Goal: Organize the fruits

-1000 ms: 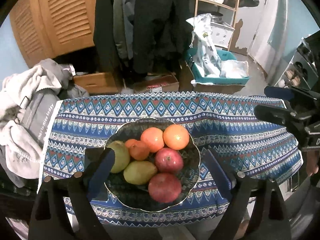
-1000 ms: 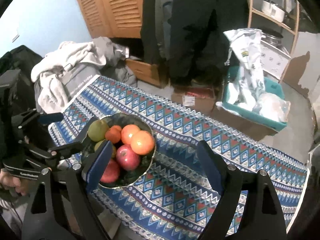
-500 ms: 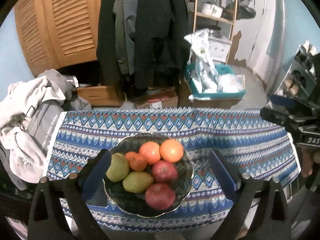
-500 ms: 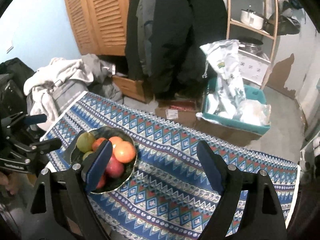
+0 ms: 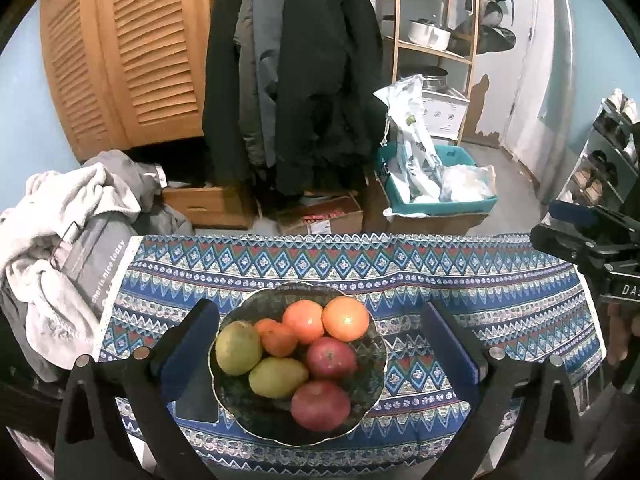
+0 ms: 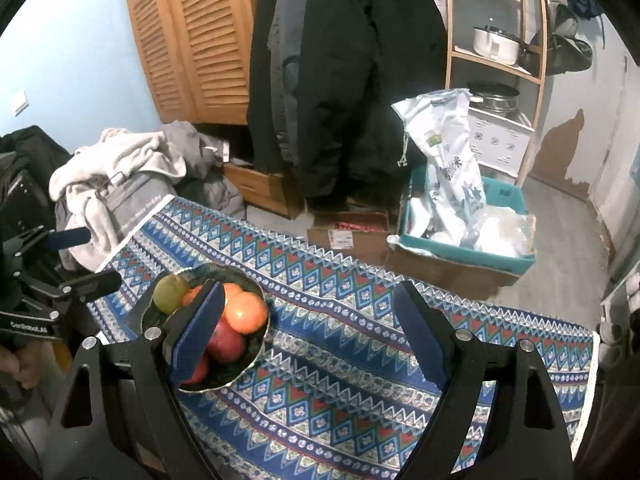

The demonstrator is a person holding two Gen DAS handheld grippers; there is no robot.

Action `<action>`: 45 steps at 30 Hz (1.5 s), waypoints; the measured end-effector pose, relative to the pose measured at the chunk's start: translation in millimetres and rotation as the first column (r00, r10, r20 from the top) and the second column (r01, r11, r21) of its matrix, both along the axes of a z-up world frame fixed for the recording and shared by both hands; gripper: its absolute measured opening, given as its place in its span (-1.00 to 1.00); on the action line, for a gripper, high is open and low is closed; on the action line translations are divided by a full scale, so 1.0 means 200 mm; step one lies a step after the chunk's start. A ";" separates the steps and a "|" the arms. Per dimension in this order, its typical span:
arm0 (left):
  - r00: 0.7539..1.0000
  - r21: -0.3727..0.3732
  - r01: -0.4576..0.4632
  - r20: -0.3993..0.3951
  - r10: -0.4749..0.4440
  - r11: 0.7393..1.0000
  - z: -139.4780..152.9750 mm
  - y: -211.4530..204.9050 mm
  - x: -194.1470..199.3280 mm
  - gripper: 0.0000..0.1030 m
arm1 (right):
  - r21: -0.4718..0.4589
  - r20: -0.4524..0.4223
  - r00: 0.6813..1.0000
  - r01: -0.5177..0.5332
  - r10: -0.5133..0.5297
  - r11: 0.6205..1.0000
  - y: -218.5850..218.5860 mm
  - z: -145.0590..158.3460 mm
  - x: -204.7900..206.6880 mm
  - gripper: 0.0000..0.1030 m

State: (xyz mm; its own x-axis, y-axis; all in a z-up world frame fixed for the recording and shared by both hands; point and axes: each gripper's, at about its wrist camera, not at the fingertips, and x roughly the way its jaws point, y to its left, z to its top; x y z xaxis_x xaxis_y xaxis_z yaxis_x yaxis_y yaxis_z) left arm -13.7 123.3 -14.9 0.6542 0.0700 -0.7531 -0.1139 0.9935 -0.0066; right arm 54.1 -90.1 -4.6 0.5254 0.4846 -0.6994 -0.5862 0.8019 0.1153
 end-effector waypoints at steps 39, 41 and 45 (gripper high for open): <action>1.000 0.102 -0.017 -0.012 0.018 0.995 0.00 -0.05 0.00 0.98 | -0.007 0.013 1.000 -0.013 0.014 1.000 -0.03 0.02 -0.02 0.65; 1.000 0.111 -0.013 -0.016 0.015 0.994 -0.01 -0.06 0.00 0.98 | -0.010 0.012 1.000 -0.015 0.015 1.000 -0.03 0.02 -0.03 0.65; 1.000 0.117 -0.007 -0.022 0.009 0.993 -0.01 -0.07 0.00 0.98 | -0.014 0.012 1.000 -0.016 0.016 1.000 -0.02 0.02 -0.04 0.65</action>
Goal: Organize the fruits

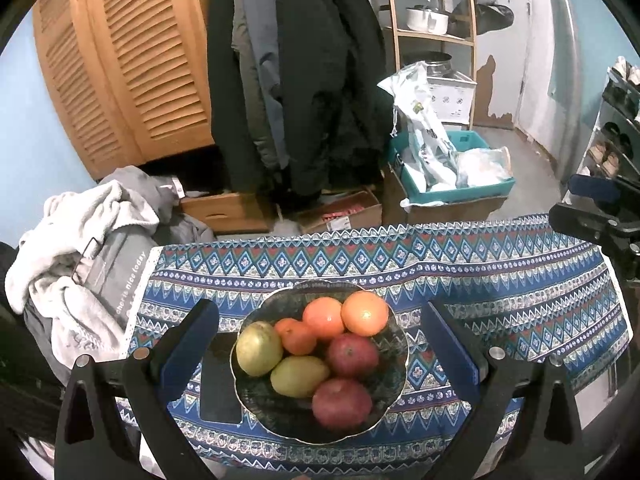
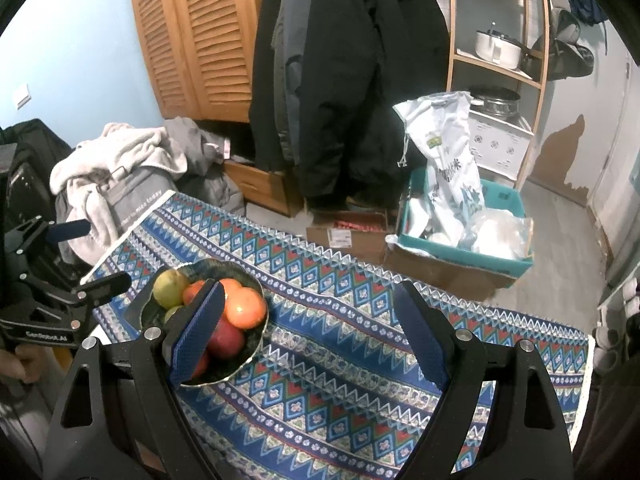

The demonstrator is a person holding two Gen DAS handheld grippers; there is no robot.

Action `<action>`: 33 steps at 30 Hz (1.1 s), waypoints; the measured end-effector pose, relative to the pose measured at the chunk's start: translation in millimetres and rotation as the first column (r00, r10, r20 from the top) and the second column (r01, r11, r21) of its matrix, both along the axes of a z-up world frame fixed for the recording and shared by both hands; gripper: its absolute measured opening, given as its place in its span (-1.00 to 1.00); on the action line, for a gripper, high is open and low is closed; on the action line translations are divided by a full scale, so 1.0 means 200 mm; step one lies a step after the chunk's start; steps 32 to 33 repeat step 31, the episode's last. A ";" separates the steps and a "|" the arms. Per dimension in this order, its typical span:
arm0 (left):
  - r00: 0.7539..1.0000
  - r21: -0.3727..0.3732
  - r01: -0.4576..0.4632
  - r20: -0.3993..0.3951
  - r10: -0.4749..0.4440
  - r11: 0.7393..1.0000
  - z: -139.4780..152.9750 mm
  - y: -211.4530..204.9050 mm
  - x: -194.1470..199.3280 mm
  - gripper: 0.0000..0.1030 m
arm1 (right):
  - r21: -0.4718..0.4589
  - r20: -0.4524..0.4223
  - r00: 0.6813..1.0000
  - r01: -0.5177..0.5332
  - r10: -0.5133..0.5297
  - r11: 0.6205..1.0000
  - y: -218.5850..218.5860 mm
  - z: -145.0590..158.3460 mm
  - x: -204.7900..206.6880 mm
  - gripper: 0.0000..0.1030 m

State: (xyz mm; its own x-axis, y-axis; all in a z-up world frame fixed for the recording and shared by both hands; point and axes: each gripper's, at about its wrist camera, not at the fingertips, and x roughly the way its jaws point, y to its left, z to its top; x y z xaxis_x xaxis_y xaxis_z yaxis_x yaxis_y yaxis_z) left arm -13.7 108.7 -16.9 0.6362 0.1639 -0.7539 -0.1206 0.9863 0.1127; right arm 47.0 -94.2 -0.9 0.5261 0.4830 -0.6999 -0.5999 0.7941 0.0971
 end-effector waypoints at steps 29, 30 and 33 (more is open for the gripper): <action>1.000 0.001 0.001 -0.008 -0.001 1.000 -0.01 0.00 0.00 0.98 | 0.000 -0.001 1.000 -0.001 0.001 1.000 0.00 0.00 0.00 0.65; 1.000 0.000 -0.001 -0.008 0.001 1.000 -0.01 0.00 0.00 0.98 | -0.001 -0.002 1.000 -0.001 0.001 1.000 0.00 0.00 0.00 0.65; 1.000 -0.001 -0.001 -0.008 0.001 1.000 -0.01 0.00 0.01 0.98 | -0.001 0.000 1.000 -0.001 0.001 1.000 0.00 0.00 0.00 0.65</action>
